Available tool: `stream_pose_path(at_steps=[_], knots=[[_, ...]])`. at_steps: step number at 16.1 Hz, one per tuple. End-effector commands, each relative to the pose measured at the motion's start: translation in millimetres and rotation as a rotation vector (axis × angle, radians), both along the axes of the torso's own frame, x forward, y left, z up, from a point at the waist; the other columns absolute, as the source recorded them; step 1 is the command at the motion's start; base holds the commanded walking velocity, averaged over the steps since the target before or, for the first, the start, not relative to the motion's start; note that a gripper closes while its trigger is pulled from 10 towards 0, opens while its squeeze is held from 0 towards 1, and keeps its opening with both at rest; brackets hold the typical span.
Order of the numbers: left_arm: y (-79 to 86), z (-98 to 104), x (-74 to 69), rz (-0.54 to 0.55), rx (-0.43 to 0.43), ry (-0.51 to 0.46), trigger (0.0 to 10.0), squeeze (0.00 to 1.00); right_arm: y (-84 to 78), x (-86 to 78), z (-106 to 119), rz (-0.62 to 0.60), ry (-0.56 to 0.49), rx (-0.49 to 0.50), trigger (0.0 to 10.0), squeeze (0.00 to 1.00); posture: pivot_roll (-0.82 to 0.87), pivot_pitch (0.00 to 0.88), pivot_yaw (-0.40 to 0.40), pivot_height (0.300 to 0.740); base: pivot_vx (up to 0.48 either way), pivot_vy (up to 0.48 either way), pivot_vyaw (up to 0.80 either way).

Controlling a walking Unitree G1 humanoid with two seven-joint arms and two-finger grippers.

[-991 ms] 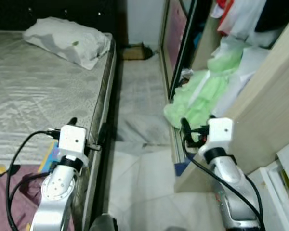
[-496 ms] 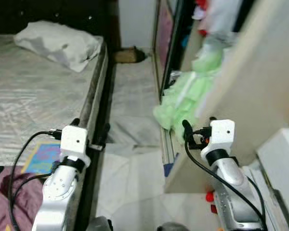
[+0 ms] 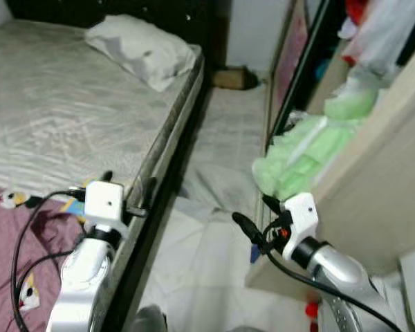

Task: Clean up the room

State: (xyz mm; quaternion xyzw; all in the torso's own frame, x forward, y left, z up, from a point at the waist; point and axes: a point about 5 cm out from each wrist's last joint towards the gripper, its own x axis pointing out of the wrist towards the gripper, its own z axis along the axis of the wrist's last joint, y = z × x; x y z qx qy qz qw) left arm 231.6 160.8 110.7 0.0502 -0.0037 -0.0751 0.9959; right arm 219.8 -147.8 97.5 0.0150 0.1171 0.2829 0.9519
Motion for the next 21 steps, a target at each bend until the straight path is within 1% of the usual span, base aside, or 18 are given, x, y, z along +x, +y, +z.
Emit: stream_pose_path(at_steps=[1, 2, 4, 5, 6, 7, 8, 10, 11, 12, 14, 16, 19, 21], knots=[[-6.5, 2, 0.8, -0.021, -0.008, -0.011, 10.0, 0.0, -2.4, 4.1, 3, -0.011, -0.007, -0.005, 10.0, 0.0, -0.03, 0.083, -0.061, 0.74, 0.0, 0.0, 0.8], [-6.8, 3, 0.9, -0.024, -0.017, -0.015, 10.0, 0.0, -1.6, 6.8, 4, -0.018, -0.021, -0.006, 10.0, 0.0, -0.03, 0.083, -0.061, 0.74, 0.0, 0.0, 0.8], [-5.2, 4, 1.6, -0.01, -0.017, -0.02, 10.0, 0.0, -2.7, 22.5, 13, -0.118, -0.091, 0.006, 10.0, 0.0, -0.03, 0.083, -0.055, 0.74, 0.0, 0.0, 0.8], [-4.7, 4, 1.7, -0.006, -0.017, -0.019, 10.0, 0.0, -2.3, 25.4, 15, -0.132, -0.102, 0.01, 10.0, 0.0, -0.03, 0.083, -0.054, 0.74, 0.0, 0.0, 0.8], [-4.1, 4, 2.5, 0.001, -0.015, -0.016, 10.0, 0.0, -0.3, 33.6, 20, -0.165, -0.134, 0.011, 10.0, 0.0, -0.02, 0.082, -0.056, 0.74, 0.0, 0.0, 0.8], [-5.7, 6, 4.0, -0.007, 0.005, -0.022, 10.0, 0.0, 0.4, 40.5, 24, -0.204, -0.157, 0.023, 10.0, 0.0, -0.02, 0.082, -0.056, 0.74, 0.0, 0.0, 0.8], [-4.5, 8, 7.3, 0.009, 0.023, -0.033, 10.0, 0.0, 2.2, 47.5, 28, -0.233, -0.184, 0.028, 10.0, 0.0, -0.01, 0.08, -0.063, 0.74, 0.0, 0.0, 0.8], [-2.0, 9, 9.9, -0.004, 0.03, -0.038, 10.0, 0.0, 4.5, 53.7, 31, -0.273, -0.206, 0.031, 10.0, 0.0, 0.0, 0.078, -0.06, 0.74, 0.0, 0.0, 0.8], [0.0, 7, 8.8, 0.007, 0.055, -0.039, 10.0, 0.0, 5.4, 56.4, 31, -0.305, -0.216, 0.039, 10.0, 0.0, 0.0, 0.075, -0.055, 0.74, 0.0, 0.0, 0.8], [-0.6, 5, 7.4, 0.016, 0.054, -0.032, 10.0, 0.0, 6.9, 57.4, 31, -0.313, -0.221, 0.041, 10.0, 0.0, 0.0, 0.075, -0.055, 0.74, 0.0, 0.0, 0.8], [-3.1, 2, 6.1, 0.019, 0.042, -0.022, 10.0, 0.0, 7.0, 58.3, 31, -0.344, -0.231, 0.037, 10.0, 0.0, 0.0, 0.07, -0.053, 0.74, 0.0, 0.0, 0.8], [-6.2, 2, 7.9, 0.015, 0.024, -0.028, 10.0, 0.0, 5.1, 59.4, 30, -0.386, -0.242, 0.027, 10.0, 0.0, 0.0, 0.07, -0.053, 0.74, 0.0, 0.0, 0.8], [-6.8, 4, 10.5, 0.01, 0.009, -0.047, 10.0, 0.0, 1.8, 60.2, 28, -0.405, -0.243, 0.021, 10.0, 0.0, -0.01, 0.061, -0.052, 0.74, 0.0, 0.0, 0.8], [-7.3, 4, 10.4, 0.005, 0.004, -0.038, 10.0, 0.0, 1.5, 61.2, 29, -0.41, -0.245, 0.023, 10.0, 0.0, -0.01, 0.061, -0.053, 0.74, 0.0, 0.0, 0.8]])
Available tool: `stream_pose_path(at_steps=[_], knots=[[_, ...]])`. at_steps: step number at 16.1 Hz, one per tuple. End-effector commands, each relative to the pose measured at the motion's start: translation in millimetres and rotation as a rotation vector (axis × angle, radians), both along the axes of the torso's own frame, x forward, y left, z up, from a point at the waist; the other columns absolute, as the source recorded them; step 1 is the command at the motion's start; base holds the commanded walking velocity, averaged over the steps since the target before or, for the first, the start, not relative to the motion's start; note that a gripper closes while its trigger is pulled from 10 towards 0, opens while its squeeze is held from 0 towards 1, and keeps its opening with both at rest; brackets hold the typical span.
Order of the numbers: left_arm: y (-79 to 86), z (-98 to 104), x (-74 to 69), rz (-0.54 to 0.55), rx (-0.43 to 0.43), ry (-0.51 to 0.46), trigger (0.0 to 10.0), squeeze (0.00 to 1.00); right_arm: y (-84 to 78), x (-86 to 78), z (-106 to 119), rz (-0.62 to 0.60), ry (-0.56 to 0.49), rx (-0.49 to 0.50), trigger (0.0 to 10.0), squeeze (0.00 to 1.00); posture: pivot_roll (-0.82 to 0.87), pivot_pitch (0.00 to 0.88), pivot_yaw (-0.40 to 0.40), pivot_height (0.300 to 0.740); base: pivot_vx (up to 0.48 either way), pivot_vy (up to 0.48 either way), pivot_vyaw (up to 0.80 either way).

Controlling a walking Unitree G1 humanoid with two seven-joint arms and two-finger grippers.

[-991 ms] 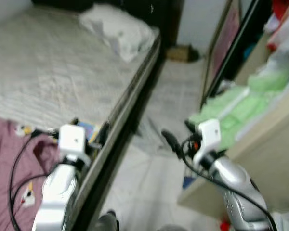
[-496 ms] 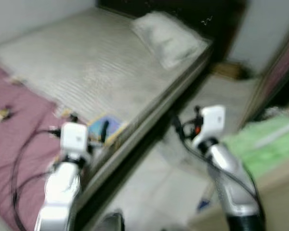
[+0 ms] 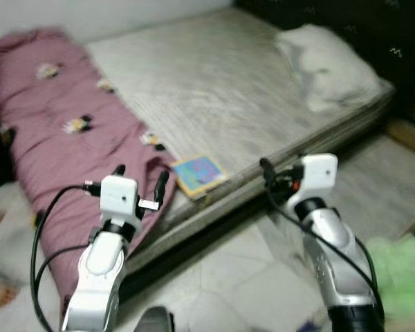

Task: Clean up the room

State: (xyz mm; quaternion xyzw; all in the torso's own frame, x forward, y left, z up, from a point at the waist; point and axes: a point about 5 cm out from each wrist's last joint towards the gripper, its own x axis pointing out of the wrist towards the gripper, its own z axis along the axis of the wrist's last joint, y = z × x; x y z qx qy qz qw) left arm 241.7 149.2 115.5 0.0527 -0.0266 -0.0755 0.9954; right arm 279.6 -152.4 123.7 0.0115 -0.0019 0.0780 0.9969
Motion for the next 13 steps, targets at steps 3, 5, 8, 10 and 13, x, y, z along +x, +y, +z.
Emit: stream_pose_path(at_steps=[3, 5, 8, 10, 13], knots=[[2.9, -1.5, 0.2, -0.008, -0.005, 0.017, 10.0, 0.0, 7.6, 2.4, 2.4, 0.011, -0.015, 0.008, 10.0, 0.0, -0.01, 0.066, -0.055, 0.74, 0.0, 0.0, 0.8], [1.0, -1.1, 0.5, -0.025, -0.01, 0.017, 10.0, 0.0, 7.9, 4.0, 4.0, 0.007, -0.023, 0.01, 10.0, 0.0, -0.01, 0.072, -0.055, 0.74, 0.0, 0.0, 0.8], [-0.9, -1.2, 0.5, -0.043, -0.016, 0.02, 10.0, 0.0, 7.4, 4.5, 4.9, 0.003, -0.027, 0.014, 10.0, 0.0, -0.02, 0.071, -0.054, 0.74, 0.0, 0.0, 0.8], [-1.3, -1.4, 0.4, -0.047, -0.017, 0.021, 10.0, 0.0, 8.1, 3.4, 4.4, 0.006, -0.026, 0.017, 10.0, 0.0, -0.02, 0.071, -0.054, 0.74, 0.0, 0.0, 0.8], [-1.2, -1.2, 0.4, -0.053, -0.02, 0.021, 10.0, 0.0, 8.7, 2.2, 2.8, 0.009, -0.022, 0.014, 10.0, 0.0, -0.02, 0.073, -0.052, 0.74, 0.0, 0.0, 0.8]])
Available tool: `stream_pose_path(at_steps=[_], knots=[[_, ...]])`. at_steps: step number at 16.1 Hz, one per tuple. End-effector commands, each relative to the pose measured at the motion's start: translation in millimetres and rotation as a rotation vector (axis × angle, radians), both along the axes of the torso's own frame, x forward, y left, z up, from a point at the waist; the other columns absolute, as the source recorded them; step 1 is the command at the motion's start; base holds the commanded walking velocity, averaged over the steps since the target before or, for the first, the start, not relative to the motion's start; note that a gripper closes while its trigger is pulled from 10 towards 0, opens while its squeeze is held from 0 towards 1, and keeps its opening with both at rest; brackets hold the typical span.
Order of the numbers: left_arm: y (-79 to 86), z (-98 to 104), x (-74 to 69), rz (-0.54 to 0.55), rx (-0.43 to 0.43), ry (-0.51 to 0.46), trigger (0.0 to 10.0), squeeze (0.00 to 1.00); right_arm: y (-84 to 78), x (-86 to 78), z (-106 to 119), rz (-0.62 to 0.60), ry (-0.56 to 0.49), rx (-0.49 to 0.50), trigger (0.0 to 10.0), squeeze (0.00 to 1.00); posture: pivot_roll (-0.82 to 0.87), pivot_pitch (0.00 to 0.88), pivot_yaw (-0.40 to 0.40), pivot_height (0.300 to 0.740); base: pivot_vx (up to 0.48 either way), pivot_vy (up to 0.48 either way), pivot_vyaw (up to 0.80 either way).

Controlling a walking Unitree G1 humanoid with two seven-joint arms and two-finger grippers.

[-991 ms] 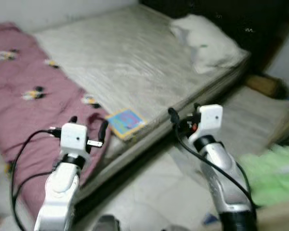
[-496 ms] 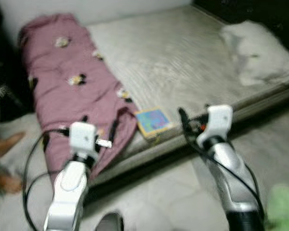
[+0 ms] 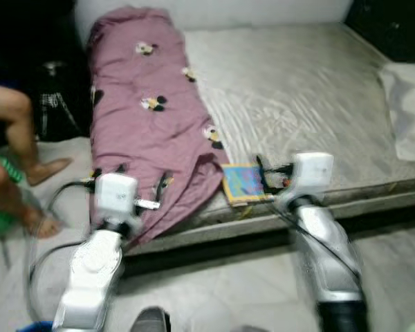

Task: Clean up the room

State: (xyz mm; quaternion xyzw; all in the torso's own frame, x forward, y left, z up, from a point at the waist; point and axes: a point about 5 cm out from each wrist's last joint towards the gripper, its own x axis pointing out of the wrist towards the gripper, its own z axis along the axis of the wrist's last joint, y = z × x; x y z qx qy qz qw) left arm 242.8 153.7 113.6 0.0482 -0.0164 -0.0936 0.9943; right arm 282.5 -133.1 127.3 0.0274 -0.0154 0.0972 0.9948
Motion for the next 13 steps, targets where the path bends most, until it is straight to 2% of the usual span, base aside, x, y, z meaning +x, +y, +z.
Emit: stream_pose_path(at_steps=[1, 8, 13], knots=[[-5.6, 0.9, -0.6, -0.021, -0.015, -0.001, 10.0, 0.0, -10.5, -0.2, -0.5, -0.03, 0.002, -0.018, 10.0, 0.0, -0.02, 0.072, -0.052, 0.74, 0.0, 0.0, 0.8], [-6.9, 1.6, -1.4, -0.05, -0.027, -0.006, 10.0, 0.0, -10.4, -1.1, -1.8, -0.033, 0.004, -0.014, 10.0, 0.0, -0.02, 0.074, -0.05, 0.74, 0.0, 0.0, 0.8], [-8.9, 2.5, -3.0, -0.074, -0.038, -0.013, 10.0, 0.0, -12.6, -0.5, -1.9, -0.047, 0.004, 0.003, 10.0, 0.0, -0.01, 0.068, -0.051, 0.74, 0.345, 0.0, 0.0]])
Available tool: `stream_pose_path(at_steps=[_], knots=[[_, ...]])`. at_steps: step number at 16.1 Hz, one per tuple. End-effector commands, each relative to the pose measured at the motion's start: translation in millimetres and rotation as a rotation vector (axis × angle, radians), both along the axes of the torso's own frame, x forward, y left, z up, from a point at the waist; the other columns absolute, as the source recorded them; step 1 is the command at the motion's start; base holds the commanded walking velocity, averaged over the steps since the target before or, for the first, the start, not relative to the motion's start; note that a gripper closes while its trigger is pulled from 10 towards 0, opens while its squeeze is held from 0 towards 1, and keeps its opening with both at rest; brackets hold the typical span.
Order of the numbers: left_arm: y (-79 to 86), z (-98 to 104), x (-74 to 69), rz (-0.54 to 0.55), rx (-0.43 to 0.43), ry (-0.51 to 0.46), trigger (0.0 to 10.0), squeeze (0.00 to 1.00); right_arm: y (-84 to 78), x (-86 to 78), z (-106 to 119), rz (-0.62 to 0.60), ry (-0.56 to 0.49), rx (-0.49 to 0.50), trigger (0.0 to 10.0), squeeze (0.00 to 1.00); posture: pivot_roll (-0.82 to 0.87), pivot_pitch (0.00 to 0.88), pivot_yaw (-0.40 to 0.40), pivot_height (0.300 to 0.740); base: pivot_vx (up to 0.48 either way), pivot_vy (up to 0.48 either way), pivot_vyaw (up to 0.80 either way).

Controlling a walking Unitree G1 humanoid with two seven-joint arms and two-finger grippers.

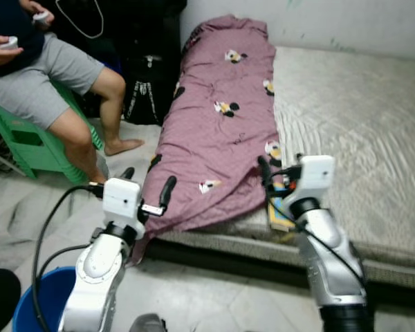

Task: Clean up the room

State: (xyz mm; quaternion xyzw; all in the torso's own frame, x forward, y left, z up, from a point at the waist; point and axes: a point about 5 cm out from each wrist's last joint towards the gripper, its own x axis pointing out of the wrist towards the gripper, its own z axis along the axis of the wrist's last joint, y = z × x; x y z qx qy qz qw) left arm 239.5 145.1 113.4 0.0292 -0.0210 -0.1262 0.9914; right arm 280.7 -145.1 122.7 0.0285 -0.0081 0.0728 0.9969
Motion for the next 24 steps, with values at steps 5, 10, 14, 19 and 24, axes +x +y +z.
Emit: stream_pose_path(at_steps=[5, 10, 14, 19, 24], knots=[[-0.3, 2, -0.3, -0.014, -0.005, -0.01, 10.0, 0.0, -4.9, -1.1, 0, -0.013, -0.008, -0.007, 10.0, 0.0, -0.01, 0.062, -0.052, 0.74, 0.433, 0.0, 0.0], [0.3, 1, -0.1, -0.005, -0.003, -0.002, 10.0, 0.0, -5.8, -0.9, 1, -0.015, -0.012, -0.015, 10.0, 0.0, -0.01, 0.062, -0.052, 0.74, 0.4, 0.0, 0.0], [11.4, -5, 1.3, 0.097, 0.01, 0.019, 10.0, 0.0, -15.0, -6.2, -4, -0.064, -0.008, -0.011, 10.0, 0.0, -0.01, 0.039, -0.039, 0.74, 0.0, 0.0, 0.0], [22.0, -6, 8.9, 0.125, 0.091, 0.009, 10.0, 0.0, -27.7, -18.9, -12, -0.162, 0.001, -0.025, 10.0, 0.0, -0.02, 0.028, -0.002, 0.74, 0.0, 0.0, 0.0], [18.4, -6, 10.8, 0.108, 0.085, 0.017, 10.0, 0.0, -31.6, -19.5, -16, -0.202, 0.012, -0.023, 10.0, 0.0, -0.03, 0.033, 0.012, 0.74, 0.0, 0.0, -0.09]])
